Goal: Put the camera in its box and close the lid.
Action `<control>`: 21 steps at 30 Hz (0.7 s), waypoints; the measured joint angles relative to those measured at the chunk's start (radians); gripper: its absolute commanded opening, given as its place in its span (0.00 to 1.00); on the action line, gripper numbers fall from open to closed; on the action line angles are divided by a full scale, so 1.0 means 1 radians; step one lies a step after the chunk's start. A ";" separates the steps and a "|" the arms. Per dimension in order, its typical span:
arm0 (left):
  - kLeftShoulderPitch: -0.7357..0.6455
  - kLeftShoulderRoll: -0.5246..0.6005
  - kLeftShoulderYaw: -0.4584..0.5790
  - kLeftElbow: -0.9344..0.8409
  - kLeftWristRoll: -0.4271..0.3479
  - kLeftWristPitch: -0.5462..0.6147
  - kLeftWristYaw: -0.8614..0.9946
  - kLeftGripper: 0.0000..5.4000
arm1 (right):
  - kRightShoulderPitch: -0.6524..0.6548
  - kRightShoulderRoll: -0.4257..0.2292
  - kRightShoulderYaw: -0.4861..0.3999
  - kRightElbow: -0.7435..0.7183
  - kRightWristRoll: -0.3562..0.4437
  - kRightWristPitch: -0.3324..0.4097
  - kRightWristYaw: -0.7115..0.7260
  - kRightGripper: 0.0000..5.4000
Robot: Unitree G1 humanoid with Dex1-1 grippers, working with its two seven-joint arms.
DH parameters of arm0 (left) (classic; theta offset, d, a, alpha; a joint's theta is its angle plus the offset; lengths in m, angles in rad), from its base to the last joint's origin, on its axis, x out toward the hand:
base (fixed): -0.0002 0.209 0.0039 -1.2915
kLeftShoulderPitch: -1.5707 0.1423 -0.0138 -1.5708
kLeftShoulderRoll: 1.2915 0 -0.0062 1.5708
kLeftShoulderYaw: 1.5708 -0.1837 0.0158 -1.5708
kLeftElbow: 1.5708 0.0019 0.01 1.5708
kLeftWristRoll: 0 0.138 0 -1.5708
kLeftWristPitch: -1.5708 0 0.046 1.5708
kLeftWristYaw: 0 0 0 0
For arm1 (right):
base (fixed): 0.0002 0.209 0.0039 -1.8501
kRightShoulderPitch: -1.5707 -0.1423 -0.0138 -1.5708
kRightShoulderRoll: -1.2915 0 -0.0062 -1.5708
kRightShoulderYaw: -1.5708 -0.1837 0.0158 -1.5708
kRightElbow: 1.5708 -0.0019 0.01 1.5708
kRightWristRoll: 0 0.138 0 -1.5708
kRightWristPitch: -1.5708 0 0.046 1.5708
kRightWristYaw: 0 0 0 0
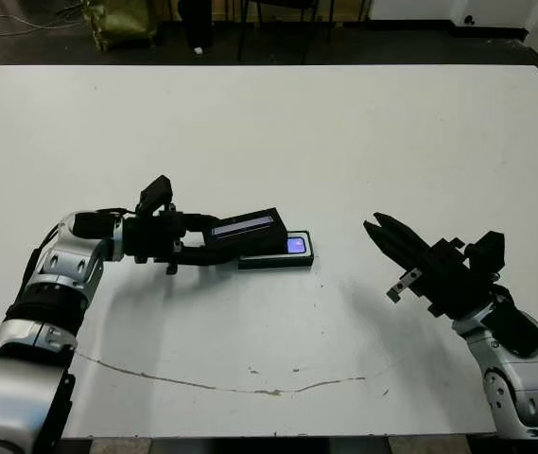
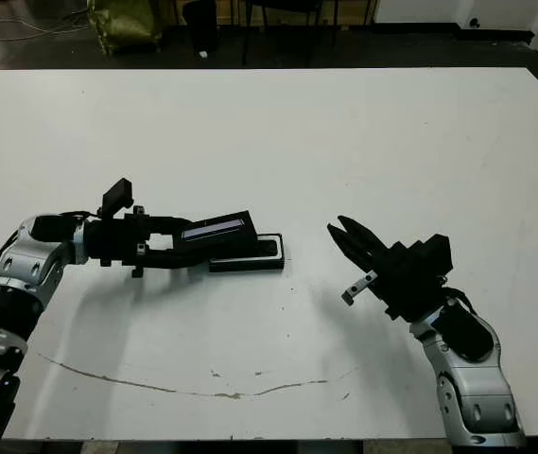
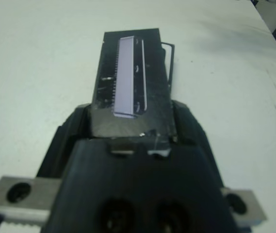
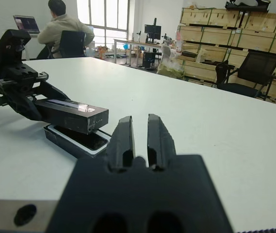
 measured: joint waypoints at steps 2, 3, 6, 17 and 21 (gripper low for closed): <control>0.000 -0.004 0.000 0.006 0.001 -0.010 -0.002 0.43 | 0.000 0.000 0.000 -0.001 0.000 0.001 0.000 0.00; -0.001 -0.006 -0.001 0.006 0.004 -0.012 -0.002 0.43 | 0.000 0.000 0.000 -0.001 0.000 0.001 0.000 0.00; -0.006 -0.008 -0.002 0.006 0.013 -0.013 -0.001 0.43 | 0.000 -0.001 0.000 -0.005 0.000 0.009 0.000 0.00; -0.014 -0.019 -0.008 0.007 0.029 -0.005 -0.002 0.43 | 0.005 -0.001 0.000 -0.008 -0.002 0.015 -0.004 0.00; -0.018 -0.023 -0.013 0.007 0.029 0.001 -0.008 0.43 | 0.005 -0.001 0.000 -0.005 -0.002 0.015 -0.002 0.00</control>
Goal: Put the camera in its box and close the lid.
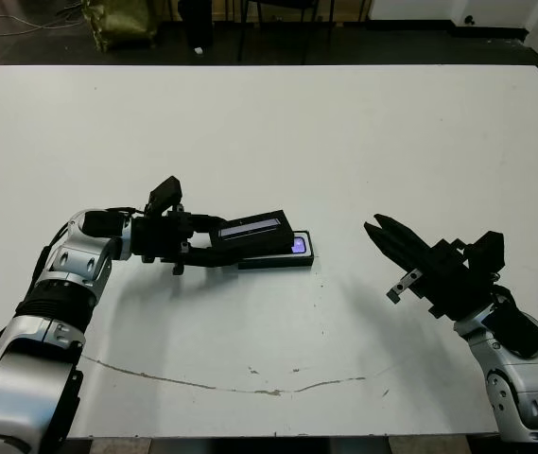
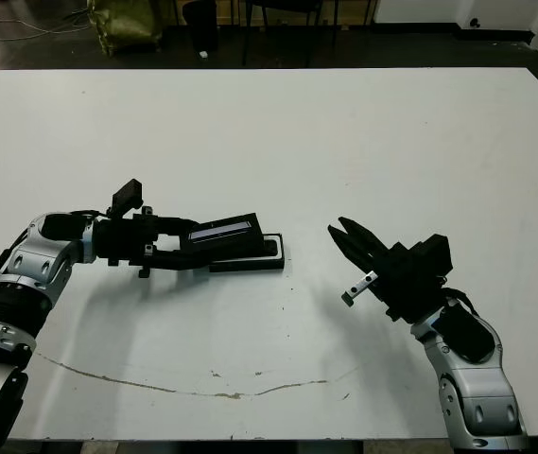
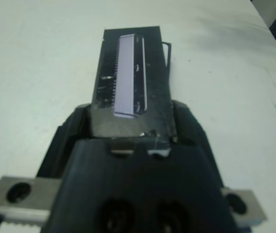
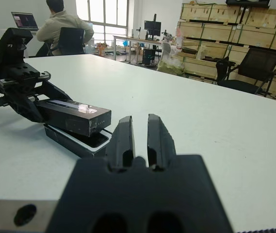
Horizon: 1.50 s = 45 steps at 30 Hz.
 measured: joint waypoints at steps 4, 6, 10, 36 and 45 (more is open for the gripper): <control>0.000 -0.004 -0.013 0.000 0.002 -0.019 -0.004 0.43 | 0.000 0.000 0.000 -0.003 -0.001 0.002 -0.001 0.00; 0.000 -0.005 -0.017 0.000 0.005 -0.026 -0.003 0.43 | 0.000 -0.001 0.000 -0.006 -0.001 0.004 -0.001 0.00; -0.008 -0.010 -0.026 0.016 0.016 -0.055 -0.003 0.43 | 0.000 -0.001 0.000 0.003 0.002 0.004 0.004 0.00; -0.066 -0.056 -0.072 0.128 0.096 -0.108 0.035 0.43 | -0.006 0.001 -0.003 0.052 0.017 -0.028 0.039 0.00; -0.121 -0.094 -0.079 0.240 0.137 -0.193 0.042 0.42 | -0.012 0.001 -0.008 0.070 0.021 -0.056 0.057 0.00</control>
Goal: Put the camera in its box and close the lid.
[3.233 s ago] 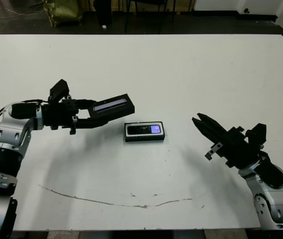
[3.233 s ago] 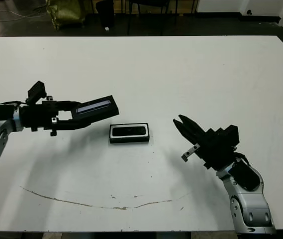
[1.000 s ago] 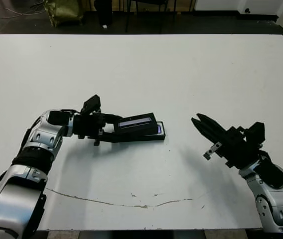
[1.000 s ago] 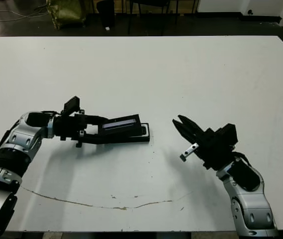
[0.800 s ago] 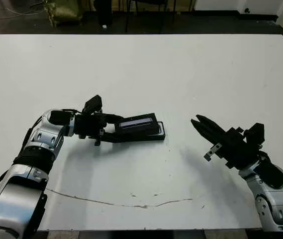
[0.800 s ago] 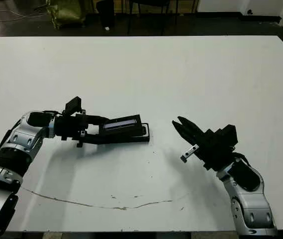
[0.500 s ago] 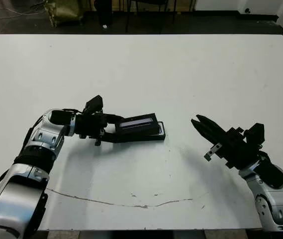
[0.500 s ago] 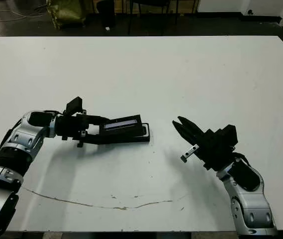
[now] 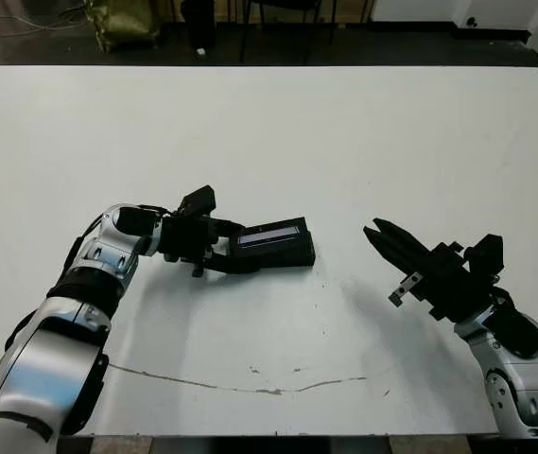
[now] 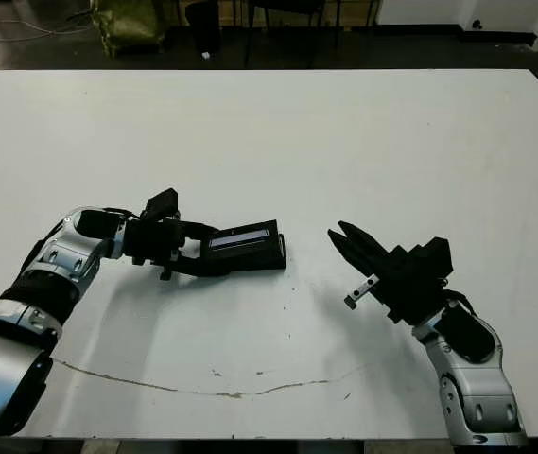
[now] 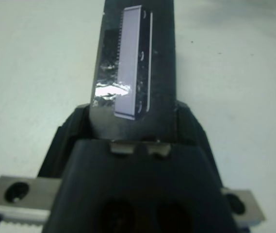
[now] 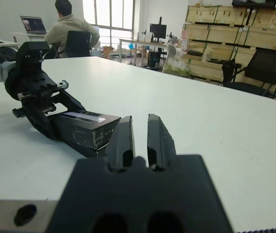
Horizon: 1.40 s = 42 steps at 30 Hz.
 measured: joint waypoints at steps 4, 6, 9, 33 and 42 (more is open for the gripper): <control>-0.036 -0.015 -0.012 0.055 0.027 -0.021 -0.001 0.42 | -0.001 0.000 -0.002 0.004 0.011 0.000 0.008 0.00; -0.050 -0.019 -0.020 0.067 0.040 -0.023 -0.001 0.42 | -0.002 0.000 -0.003 0.008 0.016 0.000 0.013 0.00; -0.055 -0.022 -0.020 0.077 0.042 -0.023 -0.001 0.42 | -0.001 -0.001 -0.003 0.007 0.012 0.001 0.008 0.00; -0.084 -0.036 -0.039 0.024 0.083 0.045 -0.022 0.42 | -0.002 0.002 -0.003 0.017 0.012 -0.015 0.005 0.00; -0.087 -0.031 -0.087 -0.074 0.140 0.088 -0.013 0.42 | -0.002 0.004 -0.003 0.022 0.032 -0.014 0.013 0.00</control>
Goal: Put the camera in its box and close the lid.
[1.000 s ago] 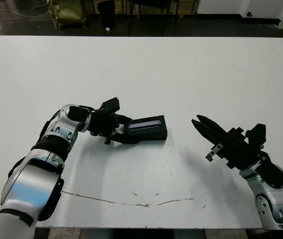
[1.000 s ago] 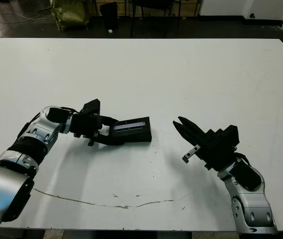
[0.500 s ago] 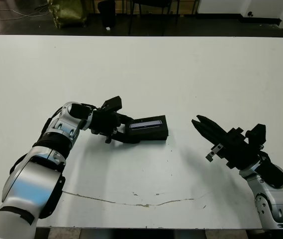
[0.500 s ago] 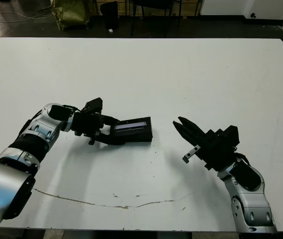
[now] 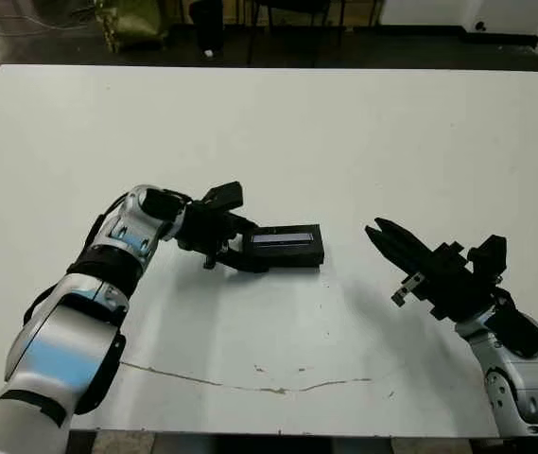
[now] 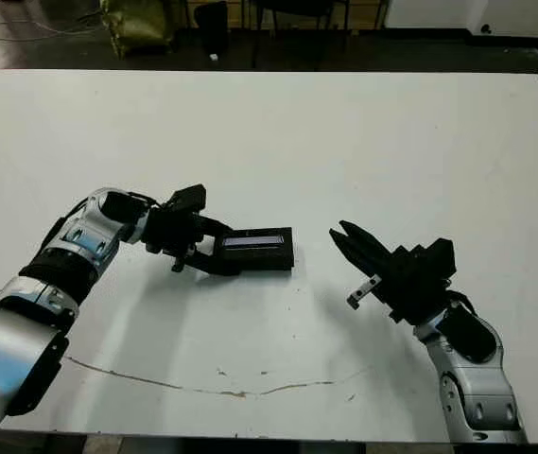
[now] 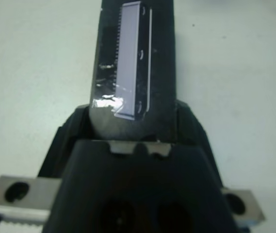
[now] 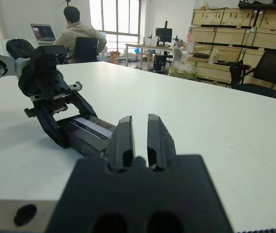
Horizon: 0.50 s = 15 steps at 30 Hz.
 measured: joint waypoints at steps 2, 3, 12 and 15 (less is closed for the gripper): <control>0.000 0.002 -0.007 -0.017 0.005 0.012 -0.002 0.42 | 0.001 0.000 0.000 -0.003 -0.002 0.001 -0.006 0.00; 0.000 0.002 -0.011 -0.024 0.007 0.019 -0.002 0.42 | 0.001 0.000 0.000 -0.003 -0.004 0.001 -0.006 0.00; -0.032 0.006 -0.068 -0.057 0.043 -0.039 -0.016 0.63 | 0.005 0.000 0.002 -0.009 -0.023 0.001 -0.022 0.00; -0.052 -0.031 -0.085 -0.051 0.043 -0.076 -0.023 0.76 | 0.006 0.000 0.003 -0.009 -0.022 0.001 -0.022 0.00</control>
